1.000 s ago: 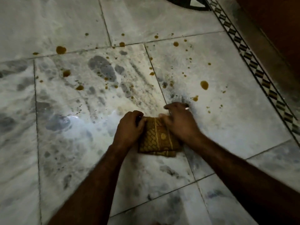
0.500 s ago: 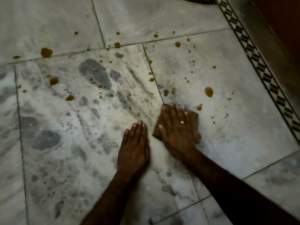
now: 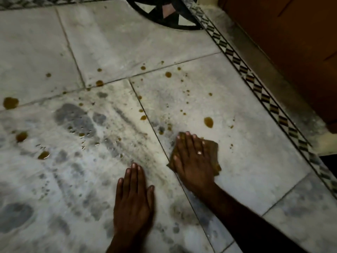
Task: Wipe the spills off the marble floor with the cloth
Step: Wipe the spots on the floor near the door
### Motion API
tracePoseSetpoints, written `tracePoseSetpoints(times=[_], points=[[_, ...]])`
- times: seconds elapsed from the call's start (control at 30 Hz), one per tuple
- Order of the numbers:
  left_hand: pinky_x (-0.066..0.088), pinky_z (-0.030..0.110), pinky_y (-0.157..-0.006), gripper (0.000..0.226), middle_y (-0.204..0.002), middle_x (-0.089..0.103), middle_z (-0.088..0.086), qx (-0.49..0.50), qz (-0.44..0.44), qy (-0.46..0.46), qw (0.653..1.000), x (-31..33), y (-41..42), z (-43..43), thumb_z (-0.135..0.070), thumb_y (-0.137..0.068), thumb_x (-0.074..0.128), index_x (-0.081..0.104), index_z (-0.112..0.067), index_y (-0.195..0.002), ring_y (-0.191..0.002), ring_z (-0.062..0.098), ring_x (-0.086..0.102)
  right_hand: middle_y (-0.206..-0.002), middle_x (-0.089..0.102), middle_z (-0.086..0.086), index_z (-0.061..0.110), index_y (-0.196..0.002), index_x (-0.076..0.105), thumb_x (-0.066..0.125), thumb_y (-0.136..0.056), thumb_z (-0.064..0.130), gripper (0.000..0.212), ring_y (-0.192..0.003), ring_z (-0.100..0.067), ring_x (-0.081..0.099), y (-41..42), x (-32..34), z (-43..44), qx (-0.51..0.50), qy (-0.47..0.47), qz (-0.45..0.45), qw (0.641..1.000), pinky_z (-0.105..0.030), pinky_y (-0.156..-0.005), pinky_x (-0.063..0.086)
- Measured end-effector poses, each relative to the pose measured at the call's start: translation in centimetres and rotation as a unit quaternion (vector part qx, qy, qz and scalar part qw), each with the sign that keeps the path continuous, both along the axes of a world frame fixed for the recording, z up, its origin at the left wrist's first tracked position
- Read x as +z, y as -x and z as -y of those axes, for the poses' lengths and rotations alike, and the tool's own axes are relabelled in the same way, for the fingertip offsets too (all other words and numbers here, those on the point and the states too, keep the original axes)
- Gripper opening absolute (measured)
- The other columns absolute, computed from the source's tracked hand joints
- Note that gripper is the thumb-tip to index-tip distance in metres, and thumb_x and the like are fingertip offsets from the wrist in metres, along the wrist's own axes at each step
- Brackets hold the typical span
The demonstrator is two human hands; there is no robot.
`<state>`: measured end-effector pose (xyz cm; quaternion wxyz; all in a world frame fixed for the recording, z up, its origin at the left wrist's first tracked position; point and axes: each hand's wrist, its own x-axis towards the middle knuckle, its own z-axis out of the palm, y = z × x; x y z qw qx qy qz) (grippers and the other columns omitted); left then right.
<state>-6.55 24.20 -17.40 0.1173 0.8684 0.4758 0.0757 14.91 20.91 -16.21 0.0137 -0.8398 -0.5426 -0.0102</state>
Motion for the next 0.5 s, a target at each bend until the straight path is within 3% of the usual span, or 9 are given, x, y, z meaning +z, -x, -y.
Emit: tracePoseSetpoints(times=[0.1,0.2,0.3,0.4,0.5], points=[[0.027,0.049,-0.120,0.059,-0.159,0.034,0.019,-0.007,0.006,-0.006,1.000,-0.3,-2.0,-0.5,-0.033,-0.102,0.035,0.037,0.001,-0.150,-0.147,0.031,0.034,-0.171,0.025,-0.011,0.018,-0.164,0.027,0.033,-0.108,0.042,0.062,-0.158,-0.031,0.024,1.7,-0.4,0.4,0.104,-0.011,0.012,0.994,-0.055,-0.126,0.025],[0.027,0.048,-0.121,0.056,-0.160,0.033,0.018,-0.080,0.020,-0.016,0.996,-0.6,-4.8,-1.5,-0.027,-0.102,0.034,0.037,0.001,-0.151,-0.148,0.031,0.033,-0.172,0.022,-0.007,0.021,-0.164,0.026,0.038,-0.105,0.041,0.063,-0.158,-0.028,0.025,1.6,-0.2,6.8,0.197,0.013,0.020,0.980,-0.051,-0.128,0.021],[0.026,0.048,-0.121,0.057,-0.162,0.031,0.017,-0.091,0.021,-0.016,0.996,-0.4,-5.9,-1.8,-0.027,-0.103,0.033,0.033,-0.001,-0.153,-0.150,0.029,0.029,-0.170,0.024,-0.009,0.018,-0.164,0.026,0.033,-0.106,0.038,0.061,-0.156,-0.031,0.031,-2.2,0.1,10.0,0.103,-0.001,0.021,0.995,-0.057,-0.122,0.032],[0.025,0.048,-0.122,0.058,-0.161,0.031,0.018,-0.080,0.015,-0.015,0.997,-0.3,-6.0,-1.5,-0.029,-0.102,0.035,0.033,0.000,-0.153,-0.150,0.031,0.031,-0.169,0.028,-0.013,0.017,-0.164,0.027,0.030,-0.107,0.038,0.061,-0.155,-0.034,0.032,-4.8,0.1,5.8,-0.036,-0.022,0.008,0.999,-0.058,-0.119,0.035],[0.026,0.049,-0.120,0.059,-0.159,0.034,0.020,-0.099,0.019,-0.010,0.995,-0.3,-8.2,-2.0,-0.029,-0.101,0.035,0.037,0.002,-0.151,-0.148,0.033,0.033,-0.170,0.028,-0.013,0.016,-0.164,0.025,0.032,-0.106,0.038,0.062,-0.156,-0.034,0.029,-3.6,-0.5,1.0,0.002,-0.025,0.007,1.000,-0.057,-0.122,0.032]])
